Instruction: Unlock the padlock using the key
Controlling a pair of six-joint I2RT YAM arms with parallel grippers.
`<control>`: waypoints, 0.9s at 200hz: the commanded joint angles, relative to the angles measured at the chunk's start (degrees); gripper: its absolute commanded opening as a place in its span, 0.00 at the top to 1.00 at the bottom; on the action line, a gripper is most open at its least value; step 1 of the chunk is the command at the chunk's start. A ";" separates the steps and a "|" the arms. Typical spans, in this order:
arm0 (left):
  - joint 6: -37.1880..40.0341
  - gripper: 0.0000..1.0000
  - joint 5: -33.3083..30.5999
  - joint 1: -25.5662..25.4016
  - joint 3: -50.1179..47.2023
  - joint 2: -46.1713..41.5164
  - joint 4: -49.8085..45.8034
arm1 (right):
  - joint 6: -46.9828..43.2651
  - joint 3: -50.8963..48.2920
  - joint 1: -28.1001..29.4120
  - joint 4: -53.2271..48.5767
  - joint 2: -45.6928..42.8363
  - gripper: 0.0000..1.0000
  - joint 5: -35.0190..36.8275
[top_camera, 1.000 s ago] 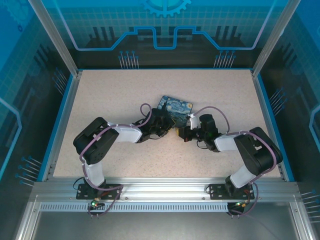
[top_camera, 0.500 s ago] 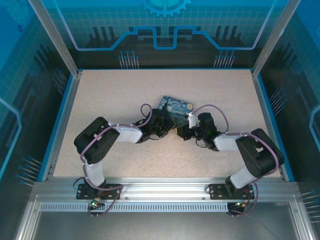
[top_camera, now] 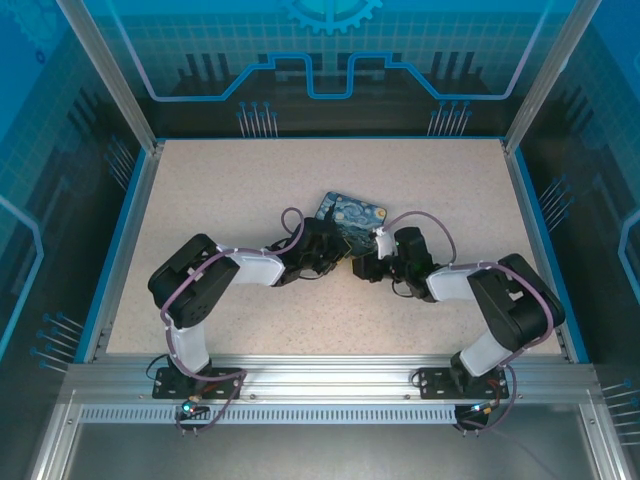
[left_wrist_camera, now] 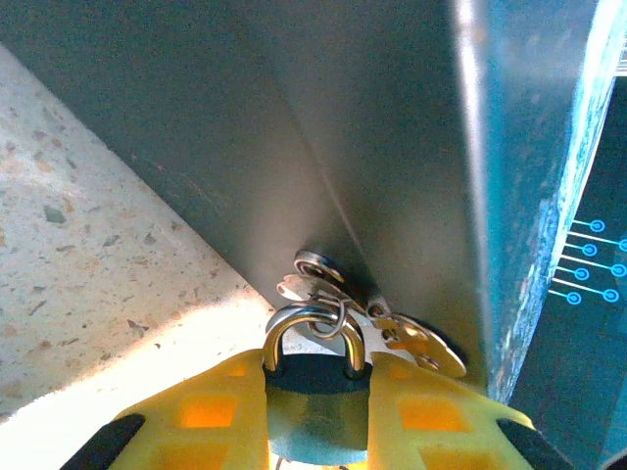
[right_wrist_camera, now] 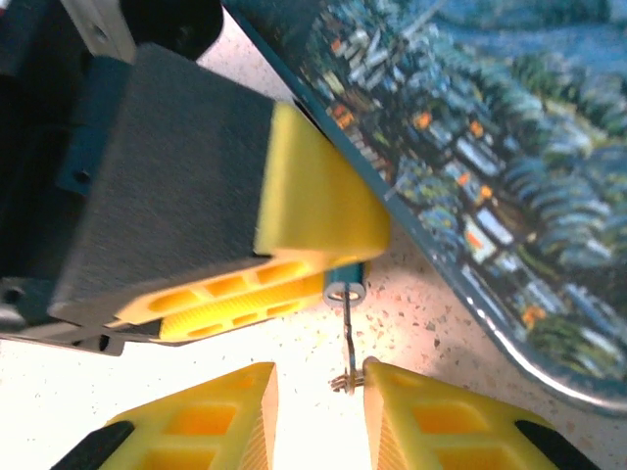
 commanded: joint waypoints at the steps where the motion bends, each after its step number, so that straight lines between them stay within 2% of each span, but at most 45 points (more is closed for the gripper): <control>1: -0.36 0.98 1.47 -0.06 1.41 -0.06 1.46 | 0.77 1.57 -0.49 -0.08 1.61 0.73 -2.04; 41: -0.49 0.98 1.48 0.09 1.42 -0.06 1.48 | 1.16 1.64 -0.48 0.60 2.14 0.74 -2.35; 75: -0.38 0.98 1.21 0.18 1.11 -0.53 1.12 | 1.20 1.15 -1.84 -1.36 -0.40 0.61 -1.18; 114: -0.43 0.98 1.04 0.28 1.11 -1.41 0.84 | 2.78 1.28 -3.71 -4.65 -2.97 0.51 -2.33; 180: -0.66 0.98 1.23 0.38 1.23 -1.48 1.04 | 4.02 1.40 -2.15 -0.13 0.94 0.51 -3.20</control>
